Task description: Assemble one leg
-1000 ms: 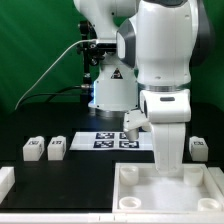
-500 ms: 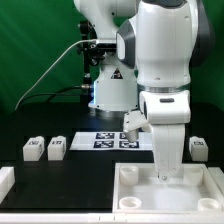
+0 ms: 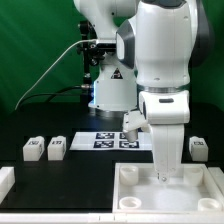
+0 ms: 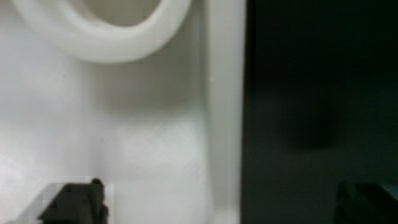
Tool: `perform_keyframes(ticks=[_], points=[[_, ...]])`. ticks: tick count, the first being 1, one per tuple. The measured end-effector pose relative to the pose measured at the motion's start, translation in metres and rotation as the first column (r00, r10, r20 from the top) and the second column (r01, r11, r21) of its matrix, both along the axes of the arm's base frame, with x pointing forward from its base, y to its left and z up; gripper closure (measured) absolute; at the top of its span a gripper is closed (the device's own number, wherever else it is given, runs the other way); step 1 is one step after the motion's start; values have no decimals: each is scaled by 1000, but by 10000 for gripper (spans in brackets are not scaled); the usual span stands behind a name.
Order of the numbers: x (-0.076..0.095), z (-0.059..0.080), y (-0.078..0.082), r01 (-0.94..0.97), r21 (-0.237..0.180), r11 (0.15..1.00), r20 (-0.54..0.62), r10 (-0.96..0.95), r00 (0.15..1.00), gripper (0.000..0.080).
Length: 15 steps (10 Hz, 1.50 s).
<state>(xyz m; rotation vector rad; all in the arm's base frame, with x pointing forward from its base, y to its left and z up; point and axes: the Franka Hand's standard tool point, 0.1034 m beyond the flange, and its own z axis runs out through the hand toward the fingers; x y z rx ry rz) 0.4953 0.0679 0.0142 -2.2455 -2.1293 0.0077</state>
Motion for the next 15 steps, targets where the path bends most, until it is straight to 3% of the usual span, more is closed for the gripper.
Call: perform_keyframes(ticks=[3, 5, 6, 7, 9, 11, 15], points=[[0, 0, -1, 1, 0, 1000, 0, -1, 1000, 151], [2, 17, -2, 111, -14, 994, -2, -111, 994, 151], [-3, 25, 3, 135, -18, 991, -4, -135, 991, 151], [-9, 31, 12, 290, -19, 957, -7, -290, 957, 151], [-24, 36, 35, 554, -25, 832, -20, -554, 832, 151], [-33, 35, 67, 763, -21, 646, -26, -764, 645, 151], [-34, 34, 76, 938, -32, 345, -53, -938, 343, 151]])
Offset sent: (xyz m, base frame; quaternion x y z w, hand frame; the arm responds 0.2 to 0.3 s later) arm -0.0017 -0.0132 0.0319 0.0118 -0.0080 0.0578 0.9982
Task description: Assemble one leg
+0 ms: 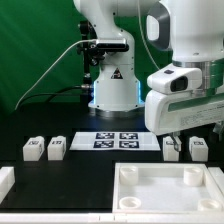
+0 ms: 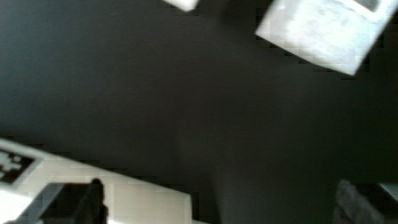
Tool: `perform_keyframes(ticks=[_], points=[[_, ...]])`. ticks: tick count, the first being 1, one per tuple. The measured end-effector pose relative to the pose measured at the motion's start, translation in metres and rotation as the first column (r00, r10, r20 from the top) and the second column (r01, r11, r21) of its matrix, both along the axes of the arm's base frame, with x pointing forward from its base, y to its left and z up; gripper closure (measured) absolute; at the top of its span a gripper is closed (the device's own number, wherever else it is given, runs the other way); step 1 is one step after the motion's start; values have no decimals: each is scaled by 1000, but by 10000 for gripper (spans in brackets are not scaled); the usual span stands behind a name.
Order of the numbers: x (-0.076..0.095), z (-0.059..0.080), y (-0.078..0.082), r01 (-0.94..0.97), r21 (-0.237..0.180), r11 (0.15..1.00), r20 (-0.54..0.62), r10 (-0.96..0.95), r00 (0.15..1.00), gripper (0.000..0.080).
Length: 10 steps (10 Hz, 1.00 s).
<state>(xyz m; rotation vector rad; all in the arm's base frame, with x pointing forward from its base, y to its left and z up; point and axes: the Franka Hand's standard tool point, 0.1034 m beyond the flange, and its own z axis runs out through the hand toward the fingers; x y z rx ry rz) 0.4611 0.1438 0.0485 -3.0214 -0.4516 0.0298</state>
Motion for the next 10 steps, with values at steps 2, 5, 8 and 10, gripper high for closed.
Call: perform_keyframes(ticks=[2, 5, 8, 10], points=[[-9, -3, 9, 147, 3, 989, -87, -146, 985, 151], [-18, -2, 14, 206, -47, 977, -299, -211, 931, 151], [-22, -4, 16, 129, -92, 987, -520, -158, 839, 151], [-24, -5, 18, 98, -109, 989, -632, -145, 762, 151]])
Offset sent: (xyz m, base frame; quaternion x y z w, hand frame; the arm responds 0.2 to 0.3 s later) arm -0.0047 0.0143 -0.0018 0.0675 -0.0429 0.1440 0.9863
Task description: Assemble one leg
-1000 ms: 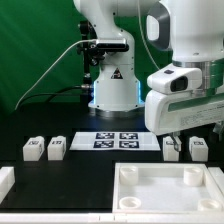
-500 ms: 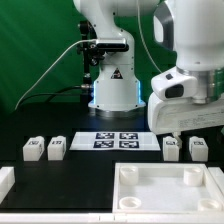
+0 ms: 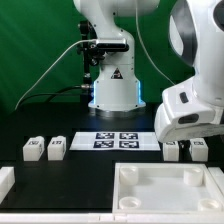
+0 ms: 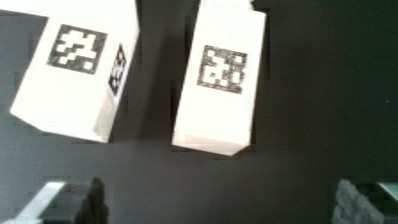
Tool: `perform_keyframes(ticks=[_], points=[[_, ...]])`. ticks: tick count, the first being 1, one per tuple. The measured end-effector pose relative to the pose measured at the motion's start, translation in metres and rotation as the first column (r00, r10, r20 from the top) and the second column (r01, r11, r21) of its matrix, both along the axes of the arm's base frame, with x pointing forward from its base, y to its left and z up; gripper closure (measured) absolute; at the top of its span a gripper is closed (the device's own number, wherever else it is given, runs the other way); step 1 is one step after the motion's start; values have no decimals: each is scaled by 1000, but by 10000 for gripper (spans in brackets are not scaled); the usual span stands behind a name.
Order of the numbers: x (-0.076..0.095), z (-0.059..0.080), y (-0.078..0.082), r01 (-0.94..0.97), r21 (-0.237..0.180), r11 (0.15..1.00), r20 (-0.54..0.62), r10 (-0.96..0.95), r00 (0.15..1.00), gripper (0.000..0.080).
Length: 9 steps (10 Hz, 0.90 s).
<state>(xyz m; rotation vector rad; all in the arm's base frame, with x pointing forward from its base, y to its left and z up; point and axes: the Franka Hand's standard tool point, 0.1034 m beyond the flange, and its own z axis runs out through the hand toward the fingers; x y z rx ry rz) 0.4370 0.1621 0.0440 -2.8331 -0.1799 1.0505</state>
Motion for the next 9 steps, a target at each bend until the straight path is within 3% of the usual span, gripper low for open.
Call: perform_keyframes(ticks=[2, 5, 9], points=[[-1, -8, 6, 34, -34, 999, -32, -35, 999, 151], [-21, -23, 12, 68, -92, 993, -74, -75, 994, 151], [-29, -38, 13, 89, -96, 991, -113, -99, 989, 151]])
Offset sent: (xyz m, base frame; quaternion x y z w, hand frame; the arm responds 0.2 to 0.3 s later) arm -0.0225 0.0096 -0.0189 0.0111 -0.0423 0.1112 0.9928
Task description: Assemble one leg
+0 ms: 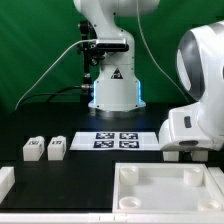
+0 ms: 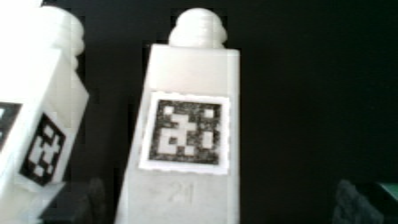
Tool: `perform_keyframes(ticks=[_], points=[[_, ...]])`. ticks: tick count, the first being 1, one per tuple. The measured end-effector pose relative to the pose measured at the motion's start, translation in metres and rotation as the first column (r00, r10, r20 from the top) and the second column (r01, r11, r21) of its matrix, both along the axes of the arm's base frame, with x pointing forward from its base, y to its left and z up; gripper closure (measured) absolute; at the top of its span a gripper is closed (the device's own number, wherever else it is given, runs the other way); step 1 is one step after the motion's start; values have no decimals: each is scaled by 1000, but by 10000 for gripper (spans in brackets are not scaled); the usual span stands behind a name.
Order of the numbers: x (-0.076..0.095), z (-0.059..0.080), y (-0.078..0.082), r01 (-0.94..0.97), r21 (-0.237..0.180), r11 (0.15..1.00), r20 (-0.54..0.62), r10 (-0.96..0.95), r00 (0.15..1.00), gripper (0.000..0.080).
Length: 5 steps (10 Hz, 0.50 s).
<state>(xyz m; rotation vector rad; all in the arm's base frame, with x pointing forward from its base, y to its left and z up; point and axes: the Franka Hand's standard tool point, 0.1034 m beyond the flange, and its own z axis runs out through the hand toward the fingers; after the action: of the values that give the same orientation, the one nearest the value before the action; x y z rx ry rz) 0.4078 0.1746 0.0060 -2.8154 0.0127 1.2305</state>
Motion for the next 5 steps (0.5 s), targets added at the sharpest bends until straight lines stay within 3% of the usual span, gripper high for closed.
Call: perform_keyframes(ticks=[1, 3, 4, 5], points=[[0, 0, 0, 0, 0, 1000, 1, 0, 1000, 151], [0, 0, 0, 0, 0, 1000, 0, 0, 1000, 389], [0, 0, 0, 0, 0, 1000, 0, 0, 1000, 389], [0, 0, 0, 0, 0, 1000, 0, 0, 1000, 508]])
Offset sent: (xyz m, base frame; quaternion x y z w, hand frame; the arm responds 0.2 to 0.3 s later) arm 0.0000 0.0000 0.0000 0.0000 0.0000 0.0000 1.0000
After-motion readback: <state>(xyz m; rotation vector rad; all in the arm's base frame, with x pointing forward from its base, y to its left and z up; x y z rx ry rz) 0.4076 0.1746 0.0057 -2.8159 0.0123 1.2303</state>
